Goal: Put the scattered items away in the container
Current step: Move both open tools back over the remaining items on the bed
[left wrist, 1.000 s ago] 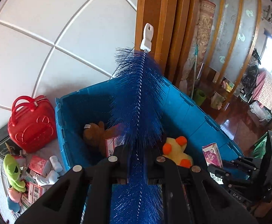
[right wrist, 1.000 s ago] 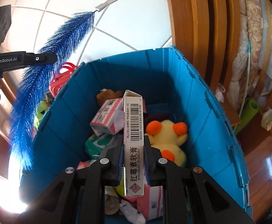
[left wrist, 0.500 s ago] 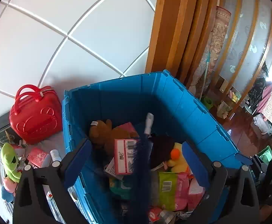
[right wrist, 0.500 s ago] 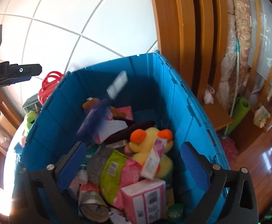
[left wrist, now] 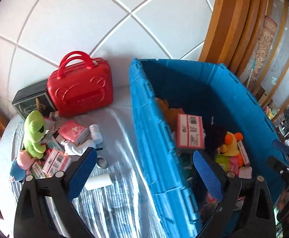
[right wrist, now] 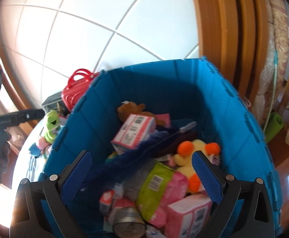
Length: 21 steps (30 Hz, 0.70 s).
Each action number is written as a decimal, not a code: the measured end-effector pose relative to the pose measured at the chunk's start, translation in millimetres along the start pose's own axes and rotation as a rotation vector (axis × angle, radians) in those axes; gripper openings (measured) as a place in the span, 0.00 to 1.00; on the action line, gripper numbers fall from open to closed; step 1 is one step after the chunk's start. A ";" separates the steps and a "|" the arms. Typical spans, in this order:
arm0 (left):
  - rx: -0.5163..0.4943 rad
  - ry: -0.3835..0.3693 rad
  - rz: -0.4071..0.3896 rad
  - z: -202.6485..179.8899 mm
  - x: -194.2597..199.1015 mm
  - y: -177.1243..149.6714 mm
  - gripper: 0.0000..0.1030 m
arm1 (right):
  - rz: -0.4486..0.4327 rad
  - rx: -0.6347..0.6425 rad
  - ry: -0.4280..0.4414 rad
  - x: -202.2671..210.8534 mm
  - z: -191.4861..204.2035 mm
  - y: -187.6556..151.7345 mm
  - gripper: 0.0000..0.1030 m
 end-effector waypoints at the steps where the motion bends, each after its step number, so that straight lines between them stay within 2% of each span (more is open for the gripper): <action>1: 0.020 0.008 0.007 14.5 -0.5 -9.7 0.96 | 0.002 0.015 0.011 -1.5 11.5 0.9 0.99; 10: 0.198 0.073 0.084 161.0 -10.5 -94.5 0.96 | -0.001 0.118 0.049 -13.0 119.6 2.5 0.99; 16: 0.252 0.111 0.103 258.2 -3.4 -134.6 0.96 | 0.012 0.145 0.051 -24.4 202.9 8.0 0.99; 21: 0.303 0.123 0.121 334.7 -6.6 -165.8 0.96 | 0.042 0.163 0.043 -54.0 270.5 9.4 0.99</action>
Point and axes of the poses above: each gripper's, at about its wrist camera, not at the fingertips, and x roughly against the way its jaws point, z to its left, y to its top, the point moved 9 cm from there along -x, roughly the way its jaws point, and after that the axes turned 12 degrees about z, right-handed, at the moved point
